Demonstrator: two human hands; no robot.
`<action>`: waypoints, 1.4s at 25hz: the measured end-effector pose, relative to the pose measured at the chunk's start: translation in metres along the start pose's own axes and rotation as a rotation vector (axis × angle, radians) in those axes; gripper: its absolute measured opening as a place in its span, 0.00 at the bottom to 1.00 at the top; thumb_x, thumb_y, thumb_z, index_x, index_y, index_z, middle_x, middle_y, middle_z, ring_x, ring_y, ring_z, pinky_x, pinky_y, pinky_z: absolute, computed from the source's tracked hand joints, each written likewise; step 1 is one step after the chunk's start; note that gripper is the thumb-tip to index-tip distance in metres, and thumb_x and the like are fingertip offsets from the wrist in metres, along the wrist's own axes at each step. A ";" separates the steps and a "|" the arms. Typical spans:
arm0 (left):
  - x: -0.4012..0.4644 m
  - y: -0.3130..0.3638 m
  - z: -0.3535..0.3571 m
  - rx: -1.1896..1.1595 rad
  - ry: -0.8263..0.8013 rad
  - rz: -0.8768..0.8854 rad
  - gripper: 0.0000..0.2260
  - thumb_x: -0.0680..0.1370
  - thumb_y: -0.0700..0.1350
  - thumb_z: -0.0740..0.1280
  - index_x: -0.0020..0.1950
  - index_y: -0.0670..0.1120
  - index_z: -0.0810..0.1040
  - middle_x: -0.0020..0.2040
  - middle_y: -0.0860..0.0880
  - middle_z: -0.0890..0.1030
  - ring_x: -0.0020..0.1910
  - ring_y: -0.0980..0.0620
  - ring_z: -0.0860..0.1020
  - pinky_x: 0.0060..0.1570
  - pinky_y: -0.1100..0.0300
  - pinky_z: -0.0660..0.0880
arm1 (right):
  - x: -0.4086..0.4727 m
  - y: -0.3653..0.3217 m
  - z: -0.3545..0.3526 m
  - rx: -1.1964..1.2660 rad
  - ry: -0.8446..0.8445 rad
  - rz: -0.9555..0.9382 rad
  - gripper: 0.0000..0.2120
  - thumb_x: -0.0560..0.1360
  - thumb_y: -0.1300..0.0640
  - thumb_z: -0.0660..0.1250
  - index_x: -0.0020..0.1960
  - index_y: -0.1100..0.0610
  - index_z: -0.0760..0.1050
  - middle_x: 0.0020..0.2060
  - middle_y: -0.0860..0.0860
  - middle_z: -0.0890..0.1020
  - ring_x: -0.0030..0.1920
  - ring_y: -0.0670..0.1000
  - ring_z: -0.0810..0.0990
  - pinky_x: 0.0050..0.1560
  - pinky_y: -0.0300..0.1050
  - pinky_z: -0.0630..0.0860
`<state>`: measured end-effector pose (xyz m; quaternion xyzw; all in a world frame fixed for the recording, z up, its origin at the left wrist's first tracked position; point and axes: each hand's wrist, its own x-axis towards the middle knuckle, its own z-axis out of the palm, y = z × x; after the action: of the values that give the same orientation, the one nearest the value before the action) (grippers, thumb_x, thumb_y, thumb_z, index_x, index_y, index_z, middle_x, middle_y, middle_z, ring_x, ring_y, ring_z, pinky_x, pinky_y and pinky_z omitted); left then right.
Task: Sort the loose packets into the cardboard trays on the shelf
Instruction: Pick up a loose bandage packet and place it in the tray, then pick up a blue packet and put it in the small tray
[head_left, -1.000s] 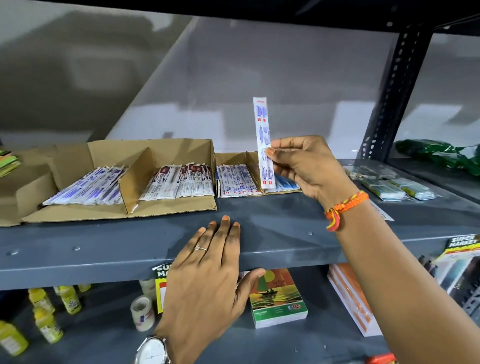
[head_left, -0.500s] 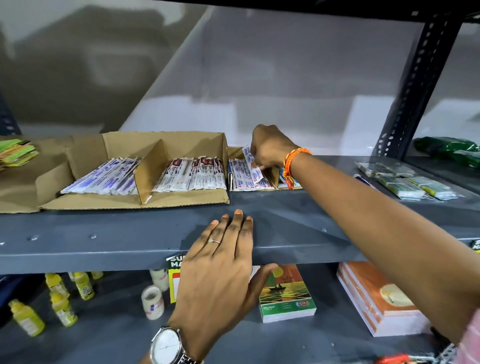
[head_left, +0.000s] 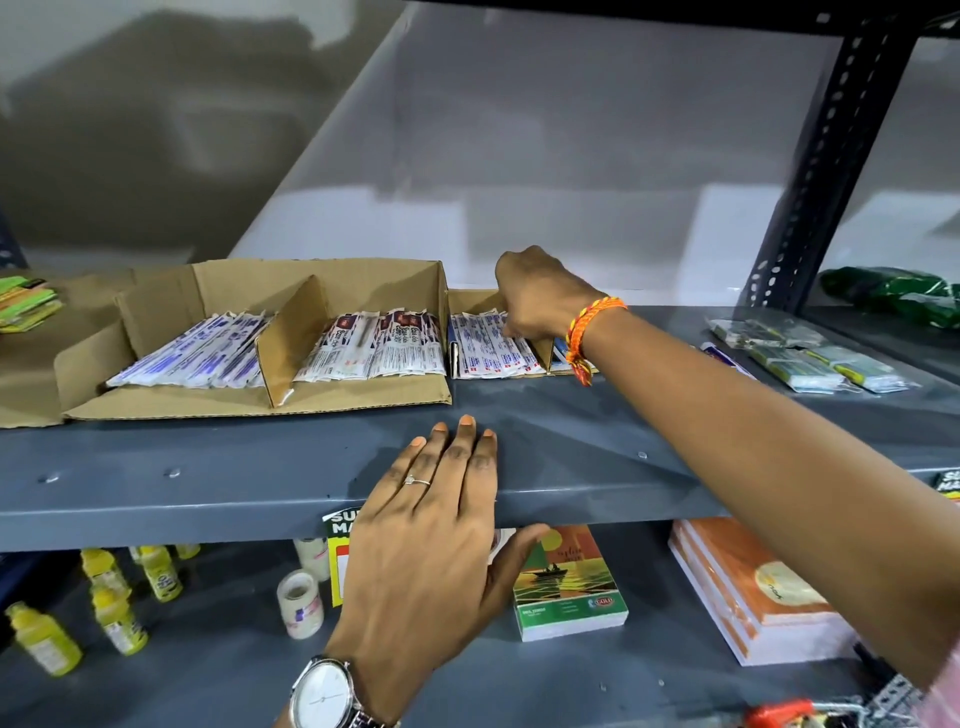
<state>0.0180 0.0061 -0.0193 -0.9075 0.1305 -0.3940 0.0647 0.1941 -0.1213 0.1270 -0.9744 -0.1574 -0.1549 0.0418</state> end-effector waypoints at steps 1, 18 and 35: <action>-0.001 0.000 0.001 -0.014 0.001 -0.005 0.34 0.80 0.66 0.56 0.71 0.40 0.77 0.70 0.41 0.79 0.69 0.42 0.78 0.73 0.51 0.64 | -0.005 0.006 -0.008 0.034 0.037 0.004 0.08 0.70 0.67 0.74 0.43 0.61 0.75 0.40 0.56 0.79 0.41 0.57 0.78 0.41 0.43 0.76; -0.004 0.003 0.000 -0.026 -0.029 -0.046 0.34 0.80 0.67 0.56 0.72 0.42 0.73 0.68 0.40 0.80 0.67 0.39 0.78 0.70 0.48 0.65 | -0.126 0.125 0.016 -0.043 0.221 0.502 0.10 0.73 0.59 0.67 0.49 0.65 0.79 0.48 0.67 0.81 0.50 0.67 0.80 0.49 0.53 0.79; -0.005 0.005 0.008 0.000 0.070 -0.046 0.32 0.79 0.66 0.59 0.70 0.41 0.76 0.68 0.41 0.80 0.67 0.40 0.79 0.66 0.45 0.73 | -0.128 0.112 0.023 0.932 0.686 0.636 0.11 0.71 0.69 0.68 0.48 0.57 0.82 0.40 0.55 0.86 0.41 0.51 0.85 0.46 0.45 0.81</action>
<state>0.0198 0.0033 -0.0298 -0.8959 0.1116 -0.4270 0.0512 0.1213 -0.2617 0.0616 -0.7487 0.1100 -0.3524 0.5506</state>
